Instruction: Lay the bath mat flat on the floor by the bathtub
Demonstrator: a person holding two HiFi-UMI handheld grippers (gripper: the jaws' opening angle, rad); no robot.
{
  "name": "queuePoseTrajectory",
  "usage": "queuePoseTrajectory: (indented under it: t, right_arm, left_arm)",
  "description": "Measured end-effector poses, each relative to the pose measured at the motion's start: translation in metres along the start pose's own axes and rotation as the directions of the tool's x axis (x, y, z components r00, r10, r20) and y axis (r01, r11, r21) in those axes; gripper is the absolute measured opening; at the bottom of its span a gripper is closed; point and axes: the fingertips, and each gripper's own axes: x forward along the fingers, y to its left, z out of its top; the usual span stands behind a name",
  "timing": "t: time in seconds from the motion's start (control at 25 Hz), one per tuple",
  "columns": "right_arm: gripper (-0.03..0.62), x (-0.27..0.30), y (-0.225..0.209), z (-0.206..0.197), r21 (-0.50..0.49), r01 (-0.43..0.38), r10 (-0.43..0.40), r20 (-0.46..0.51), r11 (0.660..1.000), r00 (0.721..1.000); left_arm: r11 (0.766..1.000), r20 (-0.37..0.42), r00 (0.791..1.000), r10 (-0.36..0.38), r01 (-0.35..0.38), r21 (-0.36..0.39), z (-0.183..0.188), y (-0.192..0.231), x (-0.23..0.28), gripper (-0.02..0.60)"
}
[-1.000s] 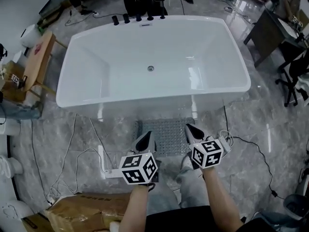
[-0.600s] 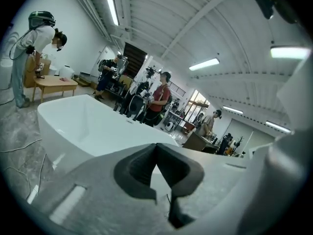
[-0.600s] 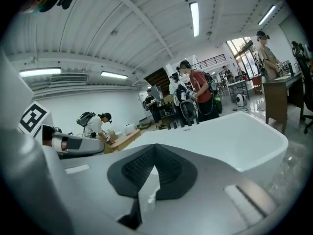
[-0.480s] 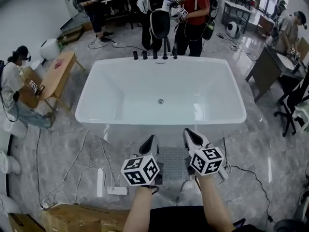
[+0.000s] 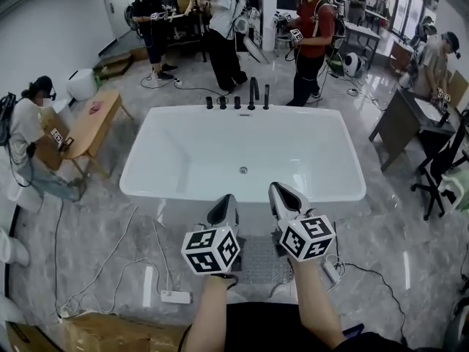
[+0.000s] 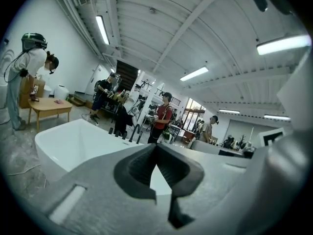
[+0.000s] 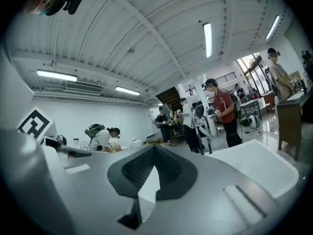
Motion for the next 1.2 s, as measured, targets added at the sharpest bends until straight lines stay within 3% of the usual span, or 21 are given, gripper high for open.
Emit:
queuePoseTrajectory:
  t: [0.32, 0.44, 1.2]
  right_arm:
    - [0.006, 0.003, 0.010, 0.054, -0.113, -0.020, 0.026, 0.055, 0.993, 0.998]
    - [0.006, 0.006, 0.010, 0.060, -0.152, -0.007, 0.015, 0.056, 0.988, 0.998]
    - [0.006, 0.003, 0.002, 0.074, -0.276, 0.062, -0.029, 0.122, 0.959, 0.992]
  left_arm:
    - [0.980, 0.133, 0.990, 0.037, -0.062, 0.191, 0.062, -0.022, -0.004, 0.005]
    - [0.969, 0.159, 0.986, 0.056, -0.092, 0.231, 0.071, -0.025, -0.004, 0.005]
    - [0.964, 0.196, 0.978, 0.067, -0.114, 0.238, 0.073, -0.011, 0.003, 0.005]
